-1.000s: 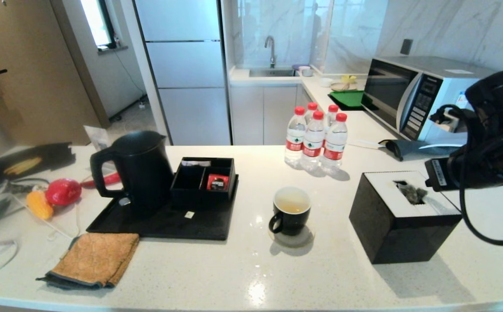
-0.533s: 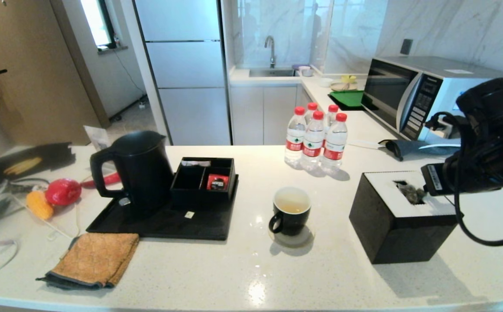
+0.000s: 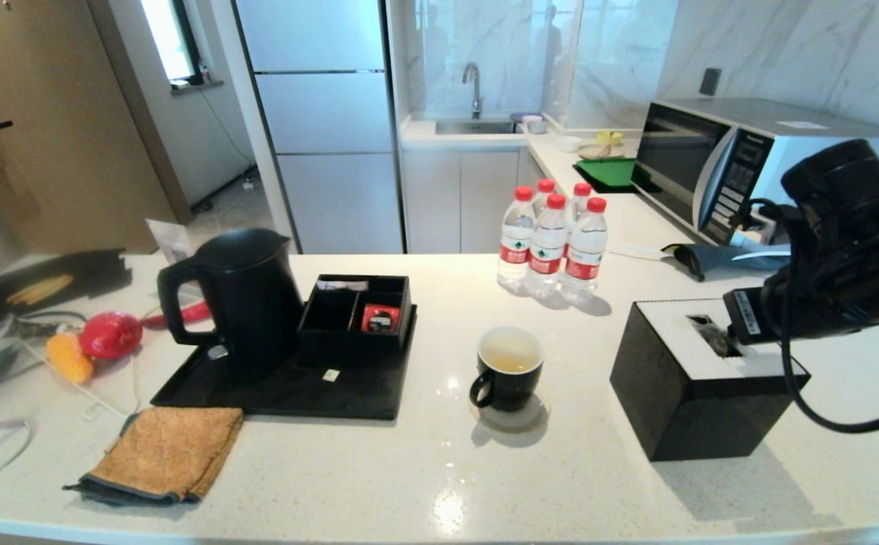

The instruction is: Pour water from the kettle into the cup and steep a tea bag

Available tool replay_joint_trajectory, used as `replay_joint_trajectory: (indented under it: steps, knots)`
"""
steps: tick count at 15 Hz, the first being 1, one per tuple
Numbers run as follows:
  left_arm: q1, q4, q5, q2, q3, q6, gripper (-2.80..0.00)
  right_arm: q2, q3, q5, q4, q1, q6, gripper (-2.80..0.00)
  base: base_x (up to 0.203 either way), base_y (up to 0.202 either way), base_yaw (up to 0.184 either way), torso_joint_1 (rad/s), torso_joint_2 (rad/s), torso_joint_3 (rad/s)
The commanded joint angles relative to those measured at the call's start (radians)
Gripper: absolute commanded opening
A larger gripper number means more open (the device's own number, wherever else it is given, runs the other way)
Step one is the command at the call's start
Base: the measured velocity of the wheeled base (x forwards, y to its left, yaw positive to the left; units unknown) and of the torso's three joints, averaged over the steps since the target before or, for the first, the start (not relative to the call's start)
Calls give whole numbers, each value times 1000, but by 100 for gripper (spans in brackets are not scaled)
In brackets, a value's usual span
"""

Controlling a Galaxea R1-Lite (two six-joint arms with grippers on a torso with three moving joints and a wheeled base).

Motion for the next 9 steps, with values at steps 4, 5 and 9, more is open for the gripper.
replay_joint_trajectory:
  steps: [4,5,9]
  knots:
    - [0,-1,0,0,0,0,-280,4,5,-1,3,29,26,-280,0,0,0,0,0,0]
    - [0,-1,0,1,0,0,-280,5,10,-1,5,34,35,-280,0,0,0,0,0,0]
    - [0,-1,0,1,0,0,-280,19,28,-2,2,40,43,-280,0,0,0,0,0,0]
